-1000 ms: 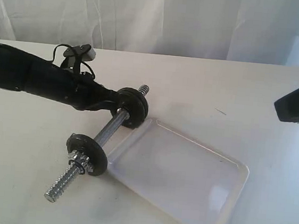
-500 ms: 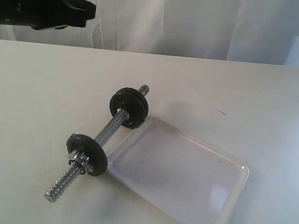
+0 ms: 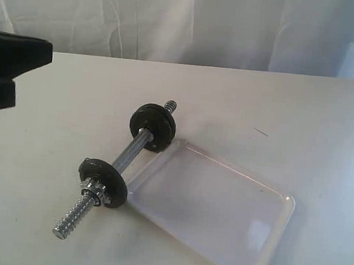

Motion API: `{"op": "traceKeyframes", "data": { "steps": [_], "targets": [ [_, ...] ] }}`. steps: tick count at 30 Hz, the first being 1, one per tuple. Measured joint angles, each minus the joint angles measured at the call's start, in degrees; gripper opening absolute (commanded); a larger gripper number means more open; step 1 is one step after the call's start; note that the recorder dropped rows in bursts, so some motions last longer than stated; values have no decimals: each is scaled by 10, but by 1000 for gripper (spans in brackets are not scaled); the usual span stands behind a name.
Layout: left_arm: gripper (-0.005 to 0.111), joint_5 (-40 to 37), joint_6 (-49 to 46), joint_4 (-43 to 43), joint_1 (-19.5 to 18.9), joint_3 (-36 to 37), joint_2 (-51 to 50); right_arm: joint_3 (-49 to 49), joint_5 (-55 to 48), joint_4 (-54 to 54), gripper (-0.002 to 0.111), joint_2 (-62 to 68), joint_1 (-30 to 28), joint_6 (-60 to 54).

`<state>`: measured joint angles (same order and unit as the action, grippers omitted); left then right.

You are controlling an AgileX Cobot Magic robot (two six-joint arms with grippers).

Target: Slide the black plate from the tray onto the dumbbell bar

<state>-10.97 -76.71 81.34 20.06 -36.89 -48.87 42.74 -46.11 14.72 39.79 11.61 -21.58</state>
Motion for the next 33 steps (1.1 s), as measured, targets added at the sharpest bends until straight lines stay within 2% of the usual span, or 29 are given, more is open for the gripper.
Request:
{"op": "traceKeyframes", "data": {
  "steps": [18,21,27,33],
  "targets": [
    [0,7,-2,-2,0,12,24,0,0,0,0,0,0,0],
    [0,28,-11,-5,0,20,31,0,0,0,0,0,0,0],
    [0,83,-3,-6,0,84,113,0,0,0,0,0,0,0],
    [0,82,-45,-10,0,151,226,0,0,0,0,0,0,0]
  ]
}}
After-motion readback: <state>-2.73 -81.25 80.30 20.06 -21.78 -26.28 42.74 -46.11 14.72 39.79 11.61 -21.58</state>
